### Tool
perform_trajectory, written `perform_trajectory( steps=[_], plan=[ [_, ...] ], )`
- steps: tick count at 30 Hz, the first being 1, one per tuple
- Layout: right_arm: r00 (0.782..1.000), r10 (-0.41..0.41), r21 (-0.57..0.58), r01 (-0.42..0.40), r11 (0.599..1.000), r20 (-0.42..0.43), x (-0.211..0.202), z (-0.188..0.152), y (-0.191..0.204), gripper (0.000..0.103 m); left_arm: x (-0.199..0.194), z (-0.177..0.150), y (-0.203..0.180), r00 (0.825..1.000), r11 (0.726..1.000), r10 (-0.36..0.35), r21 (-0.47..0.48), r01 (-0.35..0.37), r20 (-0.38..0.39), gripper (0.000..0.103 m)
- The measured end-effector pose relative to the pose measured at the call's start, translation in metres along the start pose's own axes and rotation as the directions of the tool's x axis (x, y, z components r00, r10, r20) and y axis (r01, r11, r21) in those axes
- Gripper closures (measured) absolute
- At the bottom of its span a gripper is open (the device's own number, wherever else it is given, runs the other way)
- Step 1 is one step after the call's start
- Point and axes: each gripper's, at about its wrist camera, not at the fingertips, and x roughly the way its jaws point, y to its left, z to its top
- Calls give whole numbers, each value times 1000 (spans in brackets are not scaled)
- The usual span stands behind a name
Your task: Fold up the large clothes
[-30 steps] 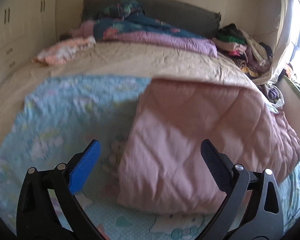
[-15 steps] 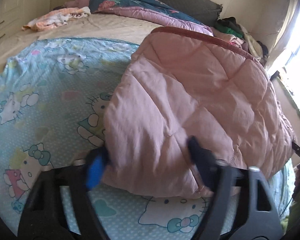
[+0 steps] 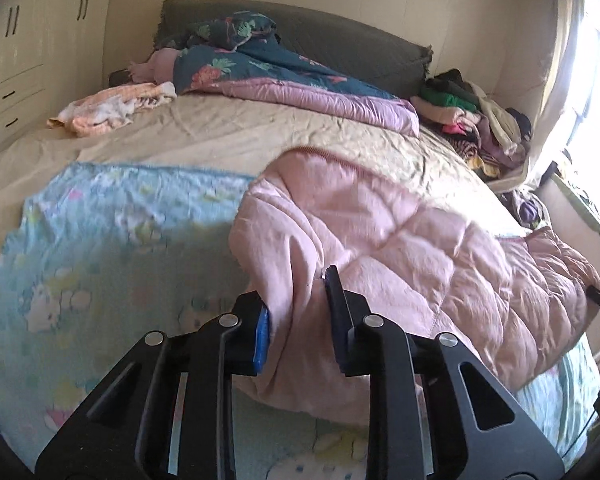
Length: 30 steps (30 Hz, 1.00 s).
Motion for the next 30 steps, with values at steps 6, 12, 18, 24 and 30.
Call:
perform_trajectory(
  steps=[6, 12, 18, 24, 30],
  plan=[
    [998, -6, 164, 16, 986, -64, 39, 17, -19, 82, 31, 19, -4, 998, 998, 52, 20, -51, -19, 86],
    [989, -30, 230, 64, 971, -145, 74, 13, -27, 82, 68, 13, -5, 990, 991, 123, 63, -119, -73, 86],
    [974, -57, 245, 111, 963, -219, 106, -3, -33, 82, 93, 2, 3, 980, 987, 157, 56, -151, -121, 84],
    [963, -89, 218, 146, 965, -254, 123, -12, -33, 80, 105, -2, 5, 975, 985, 166, 63, -158, -146, 83],
    [953, -101, 207, 164, 965, -286, 138, -20, -38, 75, 112, -4, 1, 972, 983, 181, 69, -172, -153, 83]
  ],
)
